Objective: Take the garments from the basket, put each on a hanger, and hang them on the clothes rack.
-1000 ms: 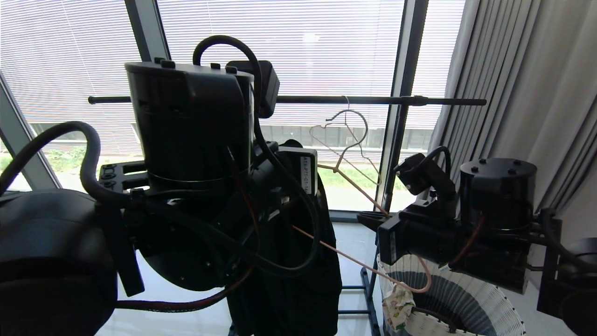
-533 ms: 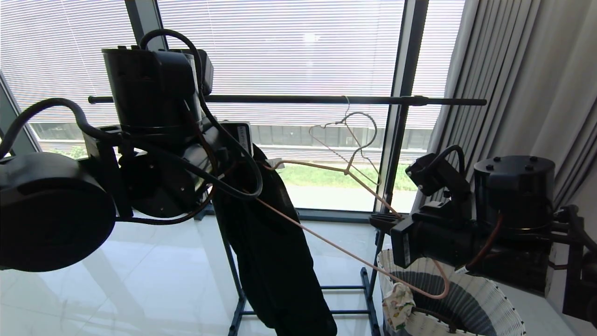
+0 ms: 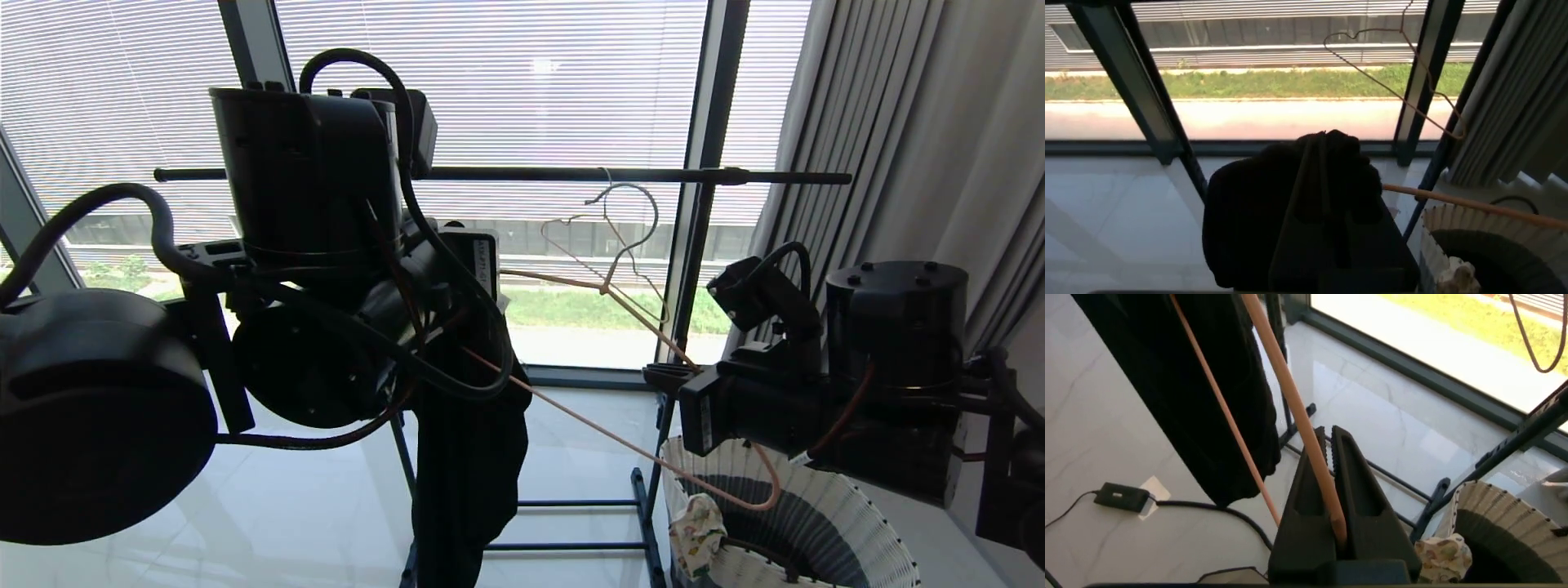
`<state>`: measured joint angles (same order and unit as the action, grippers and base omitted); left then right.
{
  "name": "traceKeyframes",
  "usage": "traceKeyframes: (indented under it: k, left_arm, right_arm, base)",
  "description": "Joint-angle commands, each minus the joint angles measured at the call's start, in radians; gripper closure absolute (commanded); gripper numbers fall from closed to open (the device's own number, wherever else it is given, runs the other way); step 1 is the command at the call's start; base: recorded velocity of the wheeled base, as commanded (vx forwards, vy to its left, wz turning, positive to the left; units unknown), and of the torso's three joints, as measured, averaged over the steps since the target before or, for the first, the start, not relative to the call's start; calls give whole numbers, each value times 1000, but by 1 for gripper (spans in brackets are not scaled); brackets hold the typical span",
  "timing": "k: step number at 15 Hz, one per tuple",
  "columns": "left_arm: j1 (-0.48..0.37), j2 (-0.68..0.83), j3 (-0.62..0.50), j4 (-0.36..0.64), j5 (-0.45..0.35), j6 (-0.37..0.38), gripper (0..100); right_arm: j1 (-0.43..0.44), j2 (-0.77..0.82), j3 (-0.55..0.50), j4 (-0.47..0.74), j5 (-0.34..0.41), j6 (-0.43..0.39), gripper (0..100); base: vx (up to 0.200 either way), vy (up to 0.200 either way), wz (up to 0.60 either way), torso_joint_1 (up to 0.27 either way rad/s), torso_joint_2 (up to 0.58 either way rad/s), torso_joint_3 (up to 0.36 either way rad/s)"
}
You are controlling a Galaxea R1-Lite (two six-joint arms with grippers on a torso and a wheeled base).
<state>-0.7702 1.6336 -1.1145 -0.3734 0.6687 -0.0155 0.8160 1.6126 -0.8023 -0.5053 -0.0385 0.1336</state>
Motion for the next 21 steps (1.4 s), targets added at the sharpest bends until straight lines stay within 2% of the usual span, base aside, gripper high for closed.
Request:
traceKeyframes:
  k: [1,4,7,10,14,15,19,21]
  left_arm:
    - [-11,5,4,1,-17,3,100]
    - [22,-21,7,1,-103,45,100]
    - [-17,-46,28,1,-146,45,100]
    - [-104,-63,44,1,-207,42,100]
    - [-96,-104,79,1,-264,46,100]
    - [-92,-129,110,1,-265,46,0]
    - [-72,-184,168,2,-265,48,0]
    - [-9,-201,171,2,-267,48,0]
  right_arm:
    - [40,4,0,2,2,-2,100]
    - [48,12,-3,27,3,-5,100]
    - [42,35,-32,25,3,-2,100]
    - [51,90,-92,25,3,-2,100]
    - [35,99,-98,25,-4,-2,100]
    - [31,96,-98,25,-4,-3,100]
    - [31,78,-92,10,-4,-23,100]
    - [19,58,-57,-47,2,-63,100]
  base:
    - [0,0,0,0,0,0]
    - [0,0,0,0,0,0]
    - [0,0,0,0,0,0]
    - [0,0,0,0,0,0]
    - [0,0,0,0,0,0]
    - [0,0,0,0,0,0]
    - [0,0,0,0,0,0]
    - [0,0,0,0,0,0]
